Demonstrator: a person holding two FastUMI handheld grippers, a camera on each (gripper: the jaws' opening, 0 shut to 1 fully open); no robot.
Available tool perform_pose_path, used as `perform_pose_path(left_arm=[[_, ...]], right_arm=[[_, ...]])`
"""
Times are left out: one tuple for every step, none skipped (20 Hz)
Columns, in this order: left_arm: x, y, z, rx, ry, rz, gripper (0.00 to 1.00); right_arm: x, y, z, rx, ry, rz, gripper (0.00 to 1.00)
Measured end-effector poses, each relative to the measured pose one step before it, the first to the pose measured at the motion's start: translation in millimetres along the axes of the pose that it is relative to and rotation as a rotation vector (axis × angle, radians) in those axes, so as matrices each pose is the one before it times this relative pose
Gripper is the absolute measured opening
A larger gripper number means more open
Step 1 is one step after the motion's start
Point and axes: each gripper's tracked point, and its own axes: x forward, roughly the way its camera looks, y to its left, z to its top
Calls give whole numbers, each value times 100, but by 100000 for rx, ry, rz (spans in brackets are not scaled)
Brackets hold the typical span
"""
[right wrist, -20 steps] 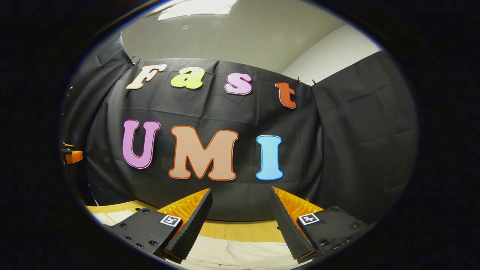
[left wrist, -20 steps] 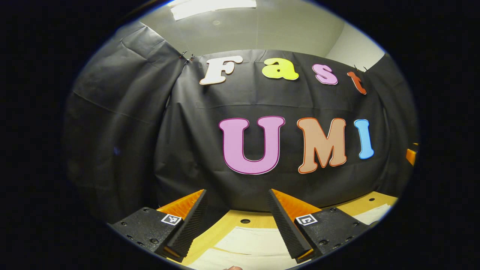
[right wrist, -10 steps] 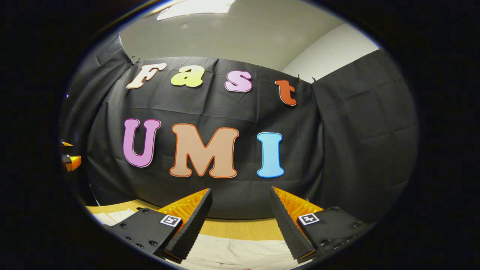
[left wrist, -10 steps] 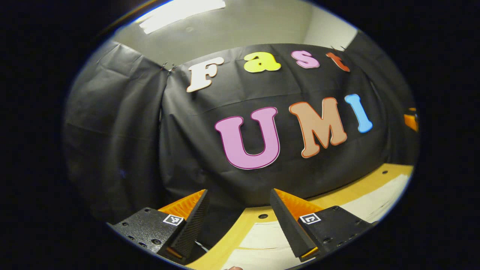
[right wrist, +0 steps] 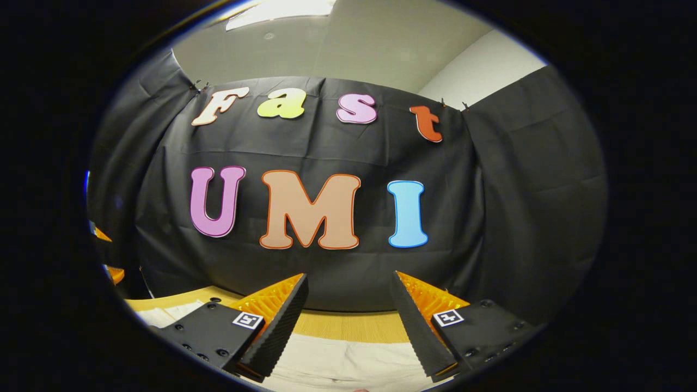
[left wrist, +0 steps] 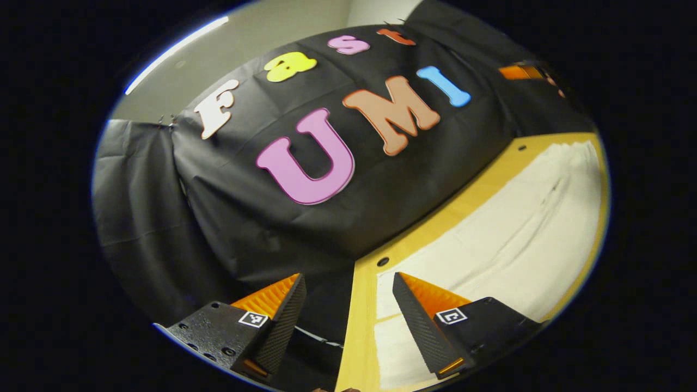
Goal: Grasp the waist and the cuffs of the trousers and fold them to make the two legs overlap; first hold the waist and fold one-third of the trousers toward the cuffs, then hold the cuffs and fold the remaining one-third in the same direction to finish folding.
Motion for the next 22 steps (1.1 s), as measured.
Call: perform_pose_path(left_arm=[[48, -812, -1146, 4146, 1633, -2907, 95], [-198, -901, -1291, 3600, 2017, -2706, 96], [-139, -968, -995, 3402, 1235, -3195, 95], [-430, -1192, -1157, 2906, 1434, -3419, 95], [-184, -1254, -969, 2796, 1491, -3197, 95], [-196, -1489, -1373, 2678, 1483, -3060, 95], [-104, -1246, -862, 3247, 1431, -2842, 95], [173, -1192, -878, 2983, 1405, -3053, 95], [325, -946, -583, 2104, 1104, -3037, 96], [370, -578, -588, 2267, 808, -3205, 96], [175, -719, -460, 3771, 1117, -2820, 96], [-132, -1033, -736, 4908, 327, -2657, 96], [-182, -956, -610, 4905, 451, -2990, 96], [-634, -1075, -627, 4129, 551, -3587, 96], [-252, -786, -269, 3082, 323, -3908, 96], [-16, -952, -412, 2707, 669, -4319, 96], [93, -969, -379, 2642, 411, -4333, 96], [-120, -547, -411, 3066, 529, -3564, 96], [12, -572, -154, 3565, 240, -3451, 97], [-156, -649, -77, 3727, 468, -3295, 96], [182, -742, -314, 3369, 660, -3214, 96], [140, -494, -459, 3238, 1037, -2698, 96]], right_arm=[[59, 94, -147, 16, 494, 303, 97], [-25, 48, -281, 581, 582, 253, 98], [134, 16, -185, 758, 834, 12, 97], [157, 1, -329, 632, 828, -37, 98], [85, -60, -227, 397, 685, -11, 98], [88, 31, -258, 134, 602, -34, 97], [143, 21, -238, 73, 670, -21, 98], [15, 165, -234, 182, 459, 225, 97], [89, 197, -125, 7, 368, 317, 96], [73, 194, -189, -422, 420, 269, 96], [26, 234, -145, -720, 326, 529, 96], [-49, 264, -245, -899, 160, 490, 96], [106, 166, -113, -830, 190, 377, 97], [-83, 150, -181, -614, 295, 259, 97], [28, 71, -168, -343, 407, 136, 97], [25, 50, -211, -58, 401, 141, 97], [-3, 130, -108, 100, 265, -1, 97], [77, 14, -269, 217, 291, -59, 97], [39, 52, -208, 336, 524, 93, 97], [-14, 35, -232, 274, 622, 53, 97], [4, 84, -77, 136, 395, 115, 97], [-7, 47, -50, -151, -10, -90, 97]])
